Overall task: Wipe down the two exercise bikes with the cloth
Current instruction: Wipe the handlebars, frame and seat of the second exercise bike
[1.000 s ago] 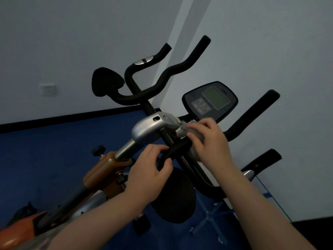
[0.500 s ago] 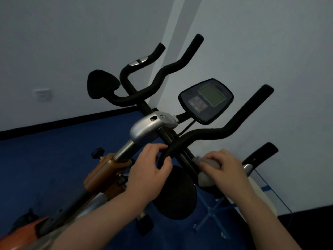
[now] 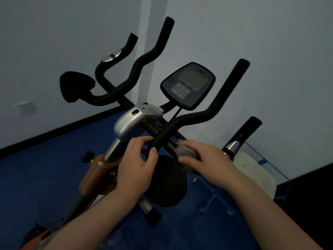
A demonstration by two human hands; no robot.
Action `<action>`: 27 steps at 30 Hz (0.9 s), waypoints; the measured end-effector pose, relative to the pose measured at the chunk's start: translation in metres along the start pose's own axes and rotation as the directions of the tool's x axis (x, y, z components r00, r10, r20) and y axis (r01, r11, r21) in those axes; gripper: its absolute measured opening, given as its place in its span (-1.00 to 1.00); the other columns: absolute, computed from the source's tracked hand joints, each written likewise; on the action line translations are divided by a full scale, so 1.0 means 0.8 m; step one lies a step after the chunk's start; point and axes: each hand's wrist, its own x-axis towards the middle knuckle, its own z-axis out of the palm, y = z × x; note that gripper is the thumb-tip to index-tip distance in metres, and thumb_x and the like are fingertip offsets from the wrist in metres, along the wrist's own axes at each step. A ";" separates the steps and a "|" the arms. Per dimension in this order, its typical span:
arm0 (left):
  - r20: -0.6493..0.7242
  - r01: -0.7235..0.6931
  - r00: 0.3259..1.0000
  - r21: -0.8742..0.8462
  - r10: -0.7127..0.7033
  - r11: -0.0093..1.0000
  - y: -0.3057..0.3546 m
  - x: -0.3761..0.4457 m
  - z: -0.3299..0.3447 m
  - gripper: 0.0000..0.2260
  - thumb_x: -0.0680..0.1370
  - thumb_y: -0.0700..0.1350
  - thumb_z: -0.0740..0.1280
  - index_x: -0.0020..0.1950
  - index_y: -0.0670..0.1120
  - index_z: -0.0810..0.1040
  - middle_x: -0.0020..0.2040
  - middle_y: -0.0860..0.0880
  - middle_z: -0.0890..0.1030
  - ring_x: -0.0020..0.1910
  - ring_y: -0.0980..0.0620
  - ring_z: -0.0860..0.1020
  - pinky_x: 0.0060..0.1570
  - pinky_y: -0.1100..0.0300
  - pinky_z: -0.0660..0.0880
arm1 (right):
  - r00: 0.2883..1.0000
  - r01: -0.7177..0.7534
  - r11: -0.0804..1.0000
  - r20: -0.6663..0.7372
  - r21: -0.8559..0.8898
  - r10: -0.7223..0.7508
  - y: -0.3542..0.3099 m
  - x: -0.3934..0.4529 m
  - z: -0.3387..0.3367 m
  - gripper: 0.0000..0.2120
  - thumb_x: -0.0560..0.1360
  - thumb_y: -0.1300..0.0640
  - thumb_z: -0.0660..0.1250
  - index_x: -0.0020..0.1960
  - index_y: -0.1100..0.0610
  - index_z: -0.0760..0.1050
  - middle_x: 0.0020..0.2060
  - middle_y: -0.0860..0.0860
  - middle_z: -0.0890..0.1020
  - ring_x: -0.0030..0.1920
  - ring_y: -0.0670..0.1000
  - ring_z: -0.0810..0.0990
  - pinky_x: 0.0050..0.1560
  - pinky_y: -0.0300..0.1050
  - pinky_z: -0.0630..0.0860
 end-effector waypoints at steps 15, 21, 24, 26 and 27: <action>0.065 -0.350 0.933 0.387 0.353 0.853 0.014 0.014 0.009 -0.84 0.51 -0.06 0.18 -0.08 -0.04 0.55 -0.15 0.06 0.48 -0.22 0.09 0.44 -0.26 0.05 0.44 | 0.952 0.137 0.988 -0.285 0.068 -0.112 -0.019 0.029 0.033 -0.69 0.34 -0.18 0.40 -0.06 0.00 0.48 -0.10 -0.10 0.44 -0.09 -0.06 0.48 -0.14 0.02 0.52; 0.033 -0.314 0.948 0.270 0.317 0.910 0.010 0.008 0.009 -0.84 0.53 -0.05 0.16 -0.09 -0.01 0.52 -0.19 0.14 0.44 -0.26 0.19 0.42 -0.28 0.28 0.37 | 0.979 0.150 0.988 -0.139 0.021 -0.146 0.007 0.001 0.008 -0.75 0.36 0.07 0.53 -0.01 -0.01 0.55 -0.01 -0.07 0.44 -0.03 -0.05 0.50 0.01 0.00 0.51; 0.026 -0.309 0.949 0.269 0.314 0.912 0.007 0.007 0.010 -0.83 0.53 -0.04 0.16 -0.09 -0.02 0.53 -0.19 0.11 0.47 -0.26 0.17 0.43 -0.30 0.23 0.41 | 0.958 0.201 0.978 -0.220 0.050 -0.185 -0.007 0.024 0.020 -0.75 0.36 0.00 0.54 -0.05 0.03 0.56 -0.07 -0.09 0.48 -0.08 -0.10 0.50 -0.05 -0.09 0.50; 0.022 -0.291 0.955 0.257 0.296 0.921 0.007 0.007 0.010 -0.83 0.53 -0.02 0.16 -0.09 -0.02 0.53 -0.19 0.12 0.48 -0.25 0.18 0.43 -0.29 0.20 0.42 | 0.953 0.202 0.976 -0.247 0.078 -0.177 -0.012 0.034 0.022 -0.74 0.35 -0.05 0.54 -0.06 0.02 0.56 -0.09 -0.12 0.51 -0.09 -0.15 0.50 -0.08 -0.20 0.47; 0.025 -0.281 0.958 0.249 0.284 0.927 0.008 0.008 0.009 -0.83 0.53 -0.02 0.15 -0.08 0.00 0.52 -0.18 0.12 0.48 -0.24 0.18 0.44 -0.28 0.20 0.43 | 0.956 0.191 0.979 -0.241 0.067 -0.169 -0.010 0.032 0.019 -0.74 0.35 -0.06 0.53 -0.06 0.00 0.57 -0.09 -0.12 0.52 -0.09 -0.16 0.50 -0.07 -0.21 0.47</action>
